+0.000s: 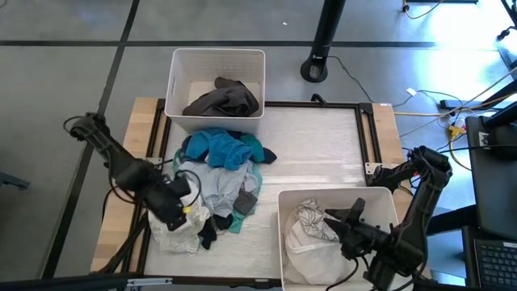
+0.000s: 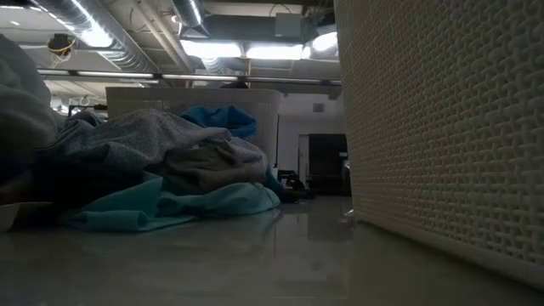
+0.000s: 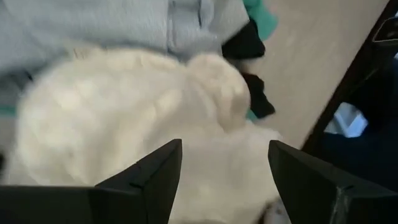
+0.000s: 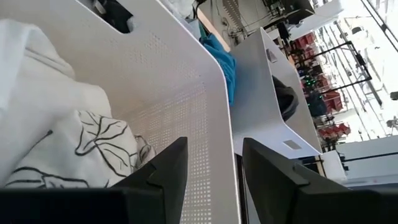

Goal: Sort clothes
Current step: Put the white shirt into the bottom white laundry organizer

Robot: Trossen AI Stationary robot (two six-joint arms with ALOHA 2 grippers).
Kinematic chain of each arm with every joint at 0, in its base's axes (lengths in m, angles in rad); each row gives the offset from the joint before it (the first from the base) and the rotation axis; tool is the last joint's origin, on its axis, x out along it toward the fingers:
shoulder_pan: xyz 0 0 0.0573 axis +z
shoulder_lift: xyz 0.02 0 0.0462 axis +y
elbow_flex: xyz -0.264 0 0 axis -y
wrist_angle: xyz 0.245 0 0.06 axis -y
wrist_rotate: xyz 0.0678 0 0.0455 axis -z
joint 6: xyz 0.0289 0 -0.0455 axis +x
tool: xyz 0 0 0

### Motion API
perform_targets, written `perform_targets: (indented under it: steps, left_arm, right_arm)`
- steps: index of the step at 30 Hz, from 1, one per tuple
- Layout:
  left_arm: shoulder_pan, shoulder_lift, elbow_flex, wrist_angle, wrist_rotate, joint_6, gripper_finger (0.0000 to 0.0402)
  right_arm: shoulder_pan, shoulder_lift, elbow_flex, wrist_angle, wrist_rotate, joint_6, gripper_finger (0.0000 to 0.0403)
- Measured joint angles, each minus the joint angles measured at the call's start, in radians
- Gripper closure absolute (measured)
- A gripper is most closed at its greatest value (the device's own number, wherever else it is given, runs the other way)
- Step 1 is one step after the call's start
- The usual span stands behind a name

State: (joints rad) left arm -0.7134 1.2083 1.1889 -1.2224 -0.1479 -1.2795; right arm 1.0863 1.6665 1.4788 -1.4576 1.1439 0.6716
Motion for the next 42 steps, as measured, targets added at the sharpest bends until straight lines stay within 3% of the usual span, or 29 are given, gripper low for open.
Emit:
perform_targets:
  steps: [3, 7, 11, 17, 23, 31, 34, 42]
  left_arm:
    - [-0.067, -0.005, 0.0, -0.007, -0.026, -0.158, 0.0173]
    - [-0.129, 0.005, -0.008, -0.106, -0.145, -0.334, 0.0173]
    - [-0.155, 0.054, -0.043, -0.145, -0.156, -0.466, 0.0173]
    - [-0.165, 0.148, -0.13, -0.037, -0.144, -0.473, 0.0173]
    - [-0.163, 0.217, -0.232, 0.154, -0.142, -0.367, 0.0173]
    - [-0.162, 0.296, -0.451, 0.442, -0.134, -0.267, 0.0177]
    - [-0.163, 0.31, -0.504, 0.535, -0.154, -0.258, 0.0205]
    - [-0.171, 0.29, -0.514, 0.556, -0.185, -0.222, 0.0346]
  right_arm:
    - [0.0, 0.0, -0.021, 0.013, 0.0, 0.0, 0.0249]
    - [0.0, 0.0, -0.038, 0.029, -0.01, 0.0, 0.0249]
    - [0.0, 0.0, -0.047, 0.048, -0.012, 0.0, 0.0249]
    - [0.0, 0.0, -0.047, 0.056, -0.014, -0.015, 0.0249]
    - [0.0, 0.0, -0.047, 0.103, -0.018, -0.076, 0.0249]
    - [0.0, 0.0, -0.047, 0.123, -0.019, -0.105, 0.0249]
    - [0.0, 0.0, -0.047, 0.123, -0.026, -0.126, 0.0249]
    - [-0.001, 0.0, -0.047, 0.123, -0.037, -0.202, 0.0249]
